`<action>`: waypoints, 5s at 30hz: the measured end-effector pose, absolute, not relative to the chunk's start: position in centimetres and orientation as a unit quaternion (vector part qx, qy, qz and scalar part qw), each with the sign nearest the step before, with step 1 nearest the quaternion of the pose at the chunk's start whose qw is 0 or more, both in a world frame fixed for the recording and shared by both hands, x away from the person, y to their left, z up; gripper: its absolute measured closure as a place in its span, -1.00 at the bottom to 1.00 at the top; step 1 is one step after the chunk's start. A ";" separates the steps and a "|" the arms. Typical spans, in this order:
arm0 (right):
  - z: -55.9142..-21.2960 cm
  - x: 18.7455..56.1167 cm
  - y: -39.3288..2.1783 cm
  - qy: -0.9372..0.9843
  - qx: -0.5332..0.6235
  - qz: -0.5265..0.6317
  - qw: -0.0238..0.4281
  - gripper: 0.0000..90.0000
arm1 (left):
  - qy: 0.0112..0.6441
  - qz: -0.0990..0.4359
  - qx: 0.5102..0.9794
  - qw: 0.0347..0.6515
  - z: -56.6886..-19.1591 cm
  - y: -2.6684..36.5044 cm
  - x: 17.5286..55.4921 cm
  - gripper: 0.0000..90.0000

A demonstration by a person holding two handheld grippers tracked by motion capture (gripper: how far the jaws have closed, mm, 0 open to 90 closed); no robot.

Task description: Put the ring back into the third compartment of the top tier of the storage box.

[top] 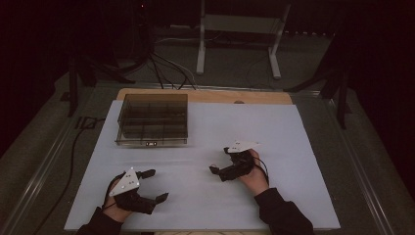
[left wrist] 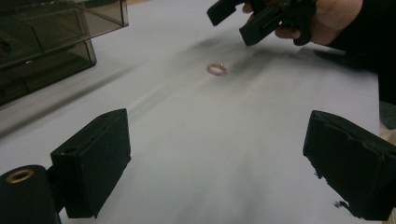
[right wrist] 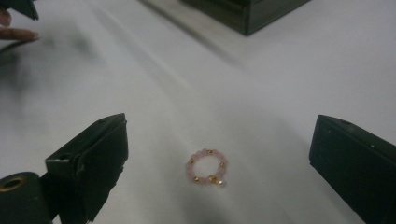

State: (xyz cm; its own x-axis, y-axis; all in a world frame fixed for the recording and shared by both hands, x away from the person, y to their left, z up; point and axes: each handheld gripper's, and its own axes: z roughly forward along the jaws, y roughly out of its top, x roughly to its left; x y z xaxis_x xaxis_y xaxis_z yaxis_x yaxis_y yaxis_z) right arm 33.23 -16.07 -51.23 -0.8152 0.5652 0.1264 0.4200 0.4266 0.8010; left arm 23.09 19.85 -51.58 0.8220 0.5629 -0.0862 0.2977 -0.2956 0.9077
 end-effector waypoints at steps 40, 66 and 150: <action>-53.0 34.0 -14.4 0.871 0.318 0.364 0.088 0.84 | 0.273 0.121 0.789 0.537 -51.6 20.1 23.2 -0.80; -51.5 33.6 -14.7 0.859 0.329 0.382 0.089 0.93 | 0.270 0.119 0.786 0.544 -51.5 20.1 23.3 -0.80; -44.4 35.2 -10.9 0.846 0.305 0.429 0.080 0.93 | 0.259 0.117 0.787 0.548 -51.4 19.9 23.4 -0.77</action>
State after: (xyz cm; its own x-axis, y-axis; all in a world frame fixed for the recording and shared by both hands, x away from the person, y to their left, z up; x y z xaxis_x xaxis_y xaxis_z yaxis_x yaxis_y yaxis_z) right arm 35.22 -10.87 -44.44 -0.8009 0.5852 0.1266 0.4477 0.4449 0.7757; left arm 23.39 19.95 -51.40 0.8381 0.5364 -0.0995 0.2792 -0.2651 0.9229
